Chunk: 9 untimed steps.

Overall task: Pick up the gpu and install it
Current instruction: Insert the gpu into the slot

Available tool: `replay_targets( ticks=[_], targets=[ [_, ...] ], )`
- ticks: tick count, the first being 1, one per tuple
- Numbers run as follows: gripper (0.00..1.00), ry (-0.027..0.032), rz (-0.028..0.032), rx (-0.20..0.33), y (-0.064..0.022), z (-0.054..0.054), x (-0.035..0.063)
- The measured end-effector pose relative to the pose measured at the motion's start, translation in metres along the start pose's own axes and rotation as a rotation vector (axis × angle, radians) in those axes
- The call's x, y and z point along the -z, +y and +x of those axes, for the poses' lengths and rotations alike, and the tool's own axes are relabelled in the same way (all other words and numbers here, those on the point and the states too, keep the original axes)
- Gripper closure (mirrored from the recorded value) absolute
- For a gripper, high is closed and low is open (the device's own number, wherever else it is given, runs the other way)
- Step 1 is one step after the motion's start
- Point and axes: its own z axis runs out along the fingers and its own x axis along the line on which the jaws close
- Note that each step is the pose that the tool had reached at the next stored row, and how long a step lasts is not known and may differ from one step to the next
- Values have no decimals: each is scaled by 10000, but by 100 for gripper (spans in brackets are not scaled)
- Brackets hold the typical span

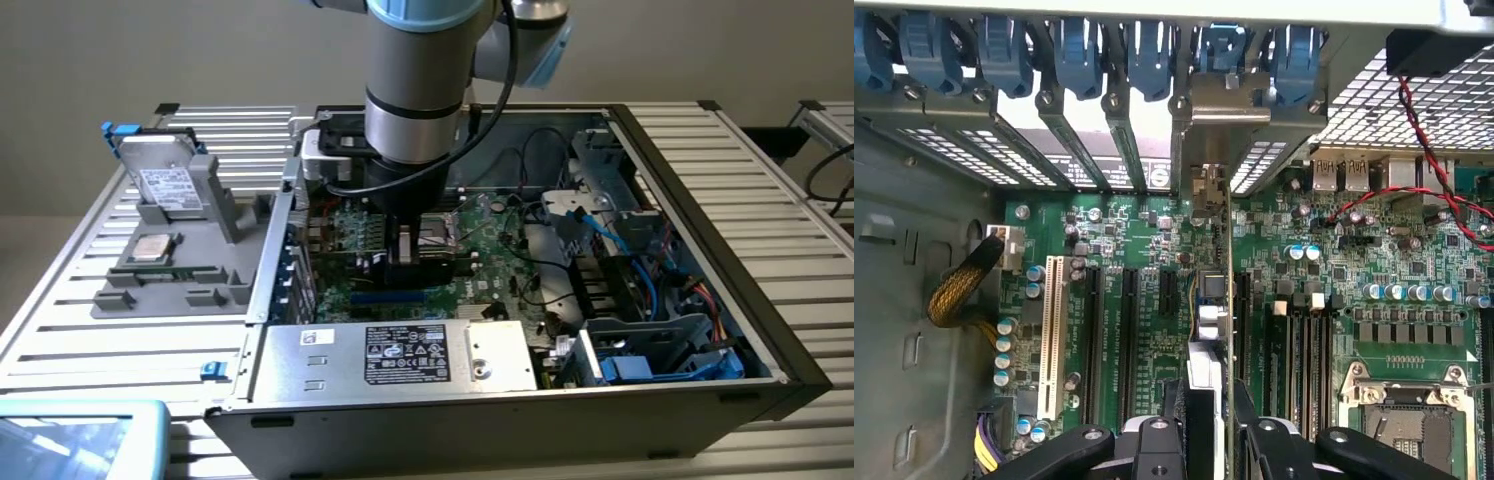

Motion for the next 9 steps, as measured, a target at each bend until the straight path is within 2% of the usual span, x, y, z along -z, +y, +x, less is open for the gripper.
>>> replay_targets(
  ticks=[9],
  targets=[
    [72,0,0,-4,-1,1,-24]
  ],
)
